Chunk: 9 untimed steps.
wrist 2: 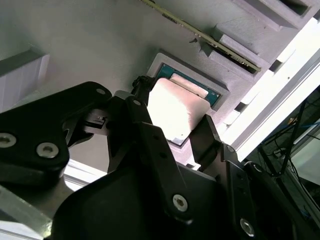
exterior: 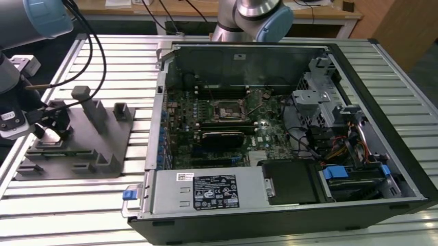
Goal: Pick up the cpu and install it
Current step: 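Pick up the cpu and move it towards the insertion slot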
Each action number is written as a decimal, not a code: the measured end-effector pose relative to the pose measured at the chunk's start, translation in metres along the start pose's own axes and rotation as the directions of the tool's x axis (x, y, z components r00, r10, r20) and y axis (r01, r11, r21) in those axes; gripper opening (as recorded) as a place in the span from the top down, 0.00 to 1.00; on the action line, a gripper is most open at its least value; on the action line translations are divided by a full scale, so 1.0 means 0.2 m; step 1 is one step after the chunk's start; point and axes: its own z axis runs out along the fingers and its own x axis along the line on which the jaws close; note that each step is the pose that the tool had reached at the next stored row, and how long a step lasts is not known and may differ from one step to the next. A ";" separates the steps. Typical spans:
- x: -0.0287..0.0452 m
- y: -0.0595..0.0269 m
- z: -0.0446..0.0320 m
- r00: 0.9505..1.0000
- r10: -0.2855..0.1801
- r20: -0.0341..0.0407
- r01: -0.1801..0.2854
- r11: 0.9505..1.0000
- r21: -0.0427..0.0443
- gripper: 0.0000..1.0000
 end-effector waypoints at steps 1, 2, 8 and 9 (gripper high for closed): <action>0.000 0.000 0.000 1.000 0.000 0.000 0.000 1.000 0.000 0.41; 0.000 0.000 0.000 1.000 0.000 0.000 0.000 1.000 0.000 0.42; 0.000 0.000 0.001 1.000 0.000 0.000 0.000 1.000 0.000 0.45; 0.000 0.000 0.001 1.000 0.000 0.000 0.000 1.000 0.000 0.45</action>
